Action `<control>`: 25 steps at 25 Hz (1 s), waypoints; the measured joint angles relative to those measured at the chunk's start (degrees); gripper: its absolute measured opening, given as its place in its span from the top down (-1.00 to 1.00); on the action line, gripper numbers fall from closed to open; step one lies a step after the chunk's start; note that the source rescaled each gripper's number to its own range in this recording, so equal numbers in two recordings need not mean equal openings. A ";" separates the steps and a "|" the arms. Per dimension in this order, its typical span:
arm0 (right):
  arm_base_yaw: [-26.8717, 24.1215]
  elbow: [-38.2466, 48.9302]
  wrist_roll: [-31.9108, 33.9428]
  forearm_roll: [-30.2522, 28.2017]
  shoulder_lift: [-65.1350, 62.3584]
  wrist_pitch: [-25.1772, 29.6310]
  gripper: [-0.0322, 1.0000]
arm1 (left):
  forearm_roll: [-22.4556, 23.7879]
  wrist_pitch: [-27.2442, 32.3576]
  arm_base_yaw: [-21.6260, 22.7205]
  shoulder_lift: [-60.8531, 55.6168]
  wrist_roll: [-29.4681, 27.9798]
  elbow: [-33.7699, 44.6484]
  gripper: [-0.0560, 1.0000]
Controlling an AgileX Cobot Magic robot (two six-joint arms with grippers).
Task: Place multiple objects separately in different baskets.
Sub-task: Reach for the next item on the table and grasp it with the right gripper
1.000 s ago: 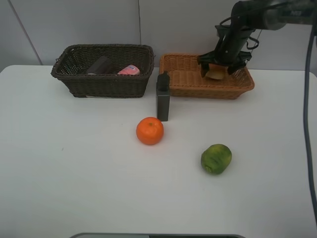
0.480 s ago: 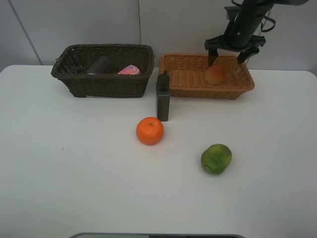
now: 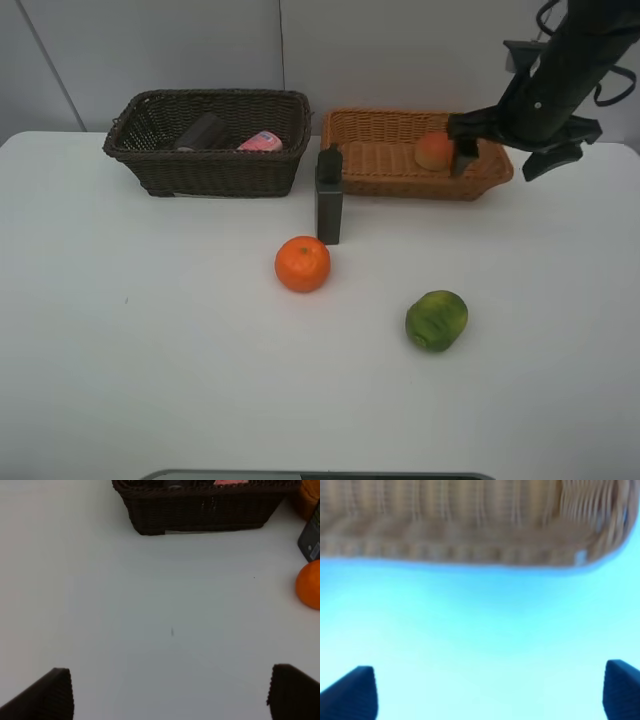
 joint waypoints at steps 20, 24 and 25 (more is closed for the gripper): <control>15.80 19.32 27.31 2.48 -7.98 -2.91 -1.00 | 0.00 0.00 0.00 0.00 0.00 0.00 -0.94; 16.73 21.72 36.45 1.57 -7.86 -6.71 -1.00 | 0.00 0.00 0.00 0.00 0.00 0.00 -0.94; 16.99 22.08 38.12 1.50 -7.64 -7.31 -1.00 | 0.00 0.00 0.00 0.00 0.00 0.00 -0.94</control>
